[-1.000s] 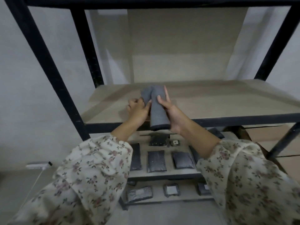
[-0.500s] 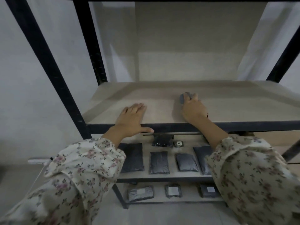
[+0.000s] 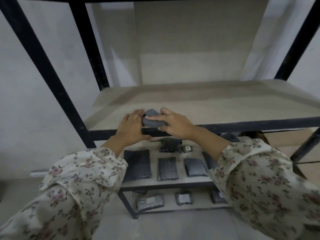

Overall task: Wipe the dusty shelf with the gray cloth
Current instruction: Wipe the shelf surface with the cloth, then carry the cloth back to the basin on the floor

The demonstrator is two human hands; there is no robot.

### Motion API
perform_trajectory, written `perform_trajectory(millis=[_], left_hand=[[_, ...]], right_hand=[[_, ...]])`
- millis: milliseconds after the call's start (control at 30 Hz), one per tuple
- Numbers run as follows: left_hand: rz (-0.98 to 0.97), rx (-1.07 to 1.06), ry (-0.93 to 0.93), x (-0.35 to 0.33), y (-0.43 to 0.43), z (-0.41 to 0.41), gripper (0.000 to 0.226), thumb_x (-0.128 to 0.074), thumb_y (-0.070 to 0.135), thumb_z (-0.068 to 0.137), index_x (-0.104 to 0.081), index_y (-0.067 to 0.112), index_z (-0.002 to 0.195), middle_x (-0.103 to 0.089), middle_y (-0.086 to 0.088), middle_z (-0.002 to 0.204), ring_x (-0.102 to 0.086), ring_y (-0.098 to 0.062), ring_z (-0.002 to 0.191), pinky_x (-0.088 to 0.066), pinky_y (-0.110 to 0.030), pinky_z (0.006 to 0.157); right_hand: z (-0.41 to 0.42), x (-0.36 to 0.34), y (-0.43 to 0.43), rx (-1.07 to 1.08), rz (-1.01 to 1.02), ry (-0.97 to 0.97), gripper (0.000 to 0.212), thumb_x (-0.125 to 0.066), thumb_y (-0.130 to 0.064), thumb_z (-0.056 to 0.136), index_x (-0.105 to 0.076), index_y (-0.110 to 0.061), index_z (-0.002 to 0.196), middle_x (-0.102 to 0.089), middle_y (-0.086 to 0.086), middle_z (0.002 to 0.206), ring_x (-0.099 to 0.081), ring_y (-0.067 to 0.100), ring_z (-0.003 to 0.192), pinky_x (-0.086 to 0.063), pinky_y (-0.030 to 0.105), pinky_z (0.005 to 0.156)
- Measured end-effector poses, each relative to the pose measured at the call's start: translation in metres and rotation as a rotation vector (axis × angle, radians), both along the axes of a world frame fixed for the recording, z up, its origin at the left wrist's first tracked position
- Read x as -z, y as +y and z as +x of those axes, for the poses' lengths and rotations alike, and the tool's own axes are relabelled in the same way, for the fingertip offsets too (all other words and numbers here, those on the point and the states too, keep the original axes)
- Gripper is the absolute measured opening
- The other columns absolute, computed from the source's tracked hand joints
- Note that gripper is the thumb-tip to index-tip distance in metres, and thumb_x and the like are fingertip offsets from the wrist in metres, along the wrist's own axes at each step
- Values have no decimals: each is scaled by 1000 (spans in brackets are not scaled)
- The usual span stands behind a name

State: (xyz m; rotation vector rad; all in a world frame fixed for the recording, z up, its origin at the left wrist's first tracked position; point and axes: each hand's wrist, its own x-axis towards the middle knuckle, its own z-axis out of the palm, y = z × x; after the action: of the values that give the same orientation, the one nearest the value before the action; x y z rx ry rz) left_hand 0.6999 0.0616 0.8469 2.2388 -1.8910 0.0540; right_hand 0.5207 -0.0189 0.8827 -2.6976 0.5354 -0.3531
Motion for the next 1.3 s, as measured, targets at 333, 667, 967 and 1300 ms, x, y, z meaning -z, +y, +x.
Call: perform_trajectory(millis=[333, 667, 967, 1300], left_hand=[[-82, -115, 123, 24, 66, -71, 88, -65, 43, 82, -17, 9, 148, -15, -8, 157, -3, -28, 147, -6, -48, 118], [-118, -269, 969, 4, 106, -202, 49, -41, 20, 99, -24, 8, 144, -45, -12, 138, -44, -24, 128, -37, -26, 96], [-108, -294, 1364, 21, 156, -312, 56, -64, 25, 87, -38, 11, 134, -55, -3, 126, -57, -17, 108, -53, -26, 74], [-28, -334, 1326, 53, 121, -419, 86, -80, 22, 73, -27, 15, 140, -55, -7, 128, -60, -20, 102, -55, -28, 73]], right_hand=[[-66, 1, 16, -85, 747, -144, 60, -61, -8, 84, -37, -28, 136, -54, -4, 116, -55, 7, 97, -46, 13, 79], [-144, 43, 86, 371, 1705, -478, 28, -52, -28, 90, -58, -4, 102, -64, 13, 89, -61, 26, 79, -51, 39, 72], [-250, 58, 159, 491, 1769, -496, 41, -42, -29, 97, -49, -2, 126, -62, 15, 99, -60, 29, 83, -49, 48, 81], [-398, 102, 128, 205, 1601, -257, 114, -65, 3, 80, 18, -48, 139, -29, 7, 151, -59, 23, 109, -53, 45, 85]])
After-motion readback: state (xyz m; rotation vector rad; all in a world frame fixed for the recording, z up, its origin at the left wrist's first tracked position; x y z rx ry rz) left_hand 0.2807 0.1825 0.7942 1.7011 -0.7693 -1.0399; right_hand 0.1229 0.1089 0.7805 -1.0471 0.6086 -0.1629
